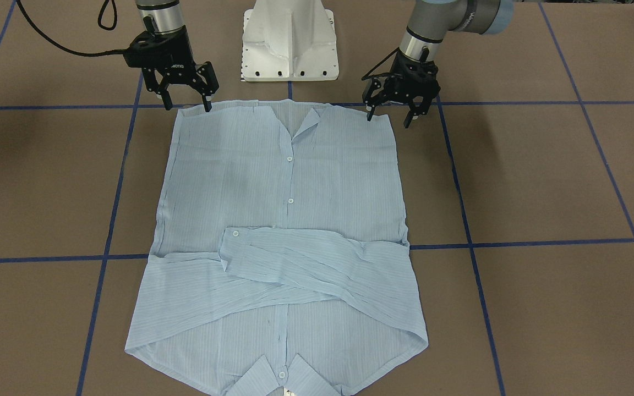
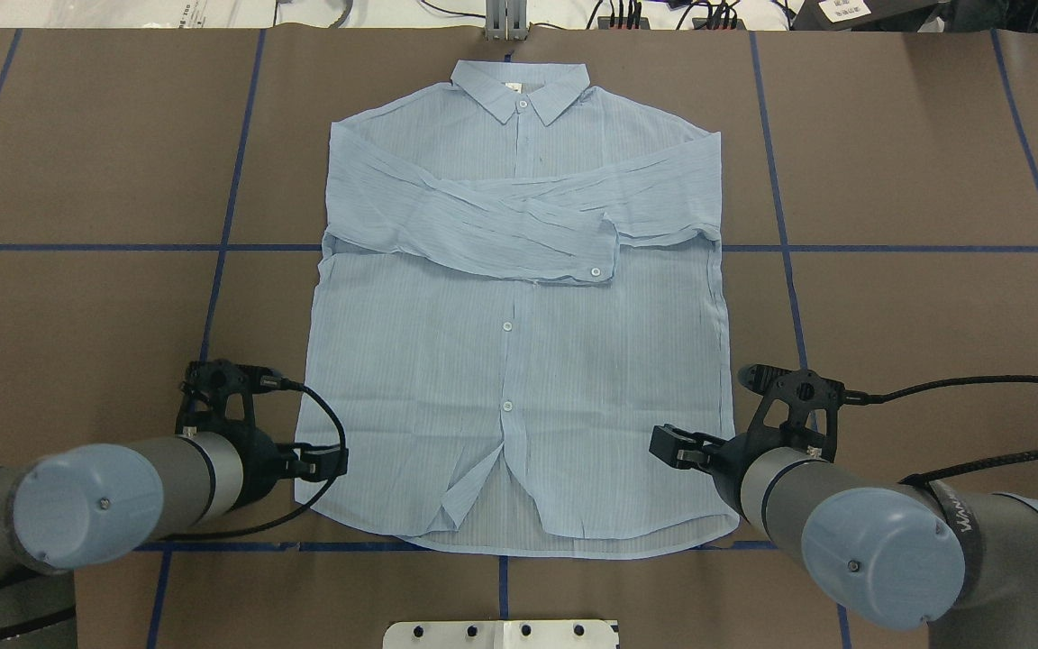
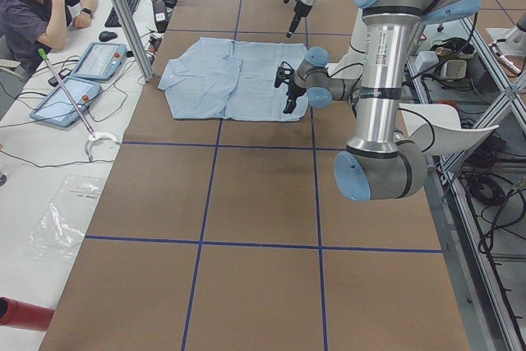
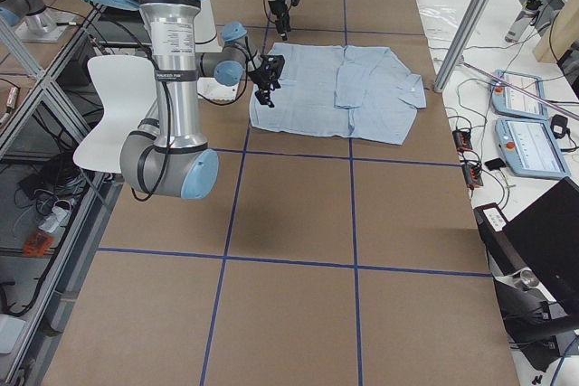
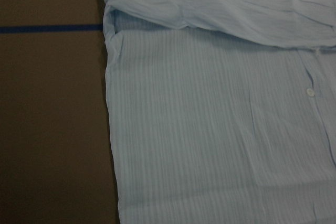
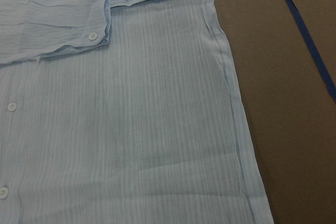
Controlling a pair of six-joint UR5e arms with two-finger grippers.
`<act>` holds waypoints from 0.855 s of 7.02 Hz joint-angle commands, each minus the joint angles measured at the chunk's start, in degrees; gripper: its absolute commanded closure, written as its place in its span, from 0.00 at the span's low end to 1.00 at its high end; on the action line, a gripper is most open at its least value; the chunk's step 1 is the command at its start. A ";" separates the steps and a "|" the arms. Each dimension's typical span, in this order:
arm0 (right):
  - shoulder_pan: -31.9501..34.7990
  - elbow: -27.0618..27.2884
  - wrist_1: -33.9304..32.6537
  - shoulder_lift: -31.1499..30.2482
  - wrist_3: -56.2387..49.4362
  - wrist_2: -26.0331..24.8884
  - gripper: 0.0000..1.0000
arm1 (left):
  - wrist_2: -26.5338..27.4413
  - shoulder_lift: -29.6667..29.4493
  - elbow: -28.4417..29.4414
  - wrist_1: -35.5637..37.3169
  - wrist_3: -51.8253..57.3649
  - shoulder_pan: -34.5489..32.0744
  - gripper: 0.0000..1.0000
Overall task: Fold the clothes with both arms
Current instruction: 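Move both grippers to the shirt hem corners nearest the robot, then lower both grippers and grasp the two hem corners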
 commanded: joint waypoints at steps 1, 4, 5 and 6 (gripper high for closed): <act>-0.25 0.08 -0.01 0.01 0.19 -0.20 0.00 | 1.65 -0.13 0.16 6.21 -4.07 4.37 0.13; -0.25 0.08 0.43 0.01 0.11 -0.12 0.00 | 1.30 -1.87 0.95 7.45 -5.04 5.69 0.55; -0.25 0.08 0.43 0.10 0.02 -0.12 0.00 | 1.21 -2.49 0.78 7.45 -5.04 5.60 0.70; -0.25 -0.01 0.43 0.10 0.02 -0.12 0.00 | 1.21 -2.50 0.95 7.45 -5.04 5.43 0.78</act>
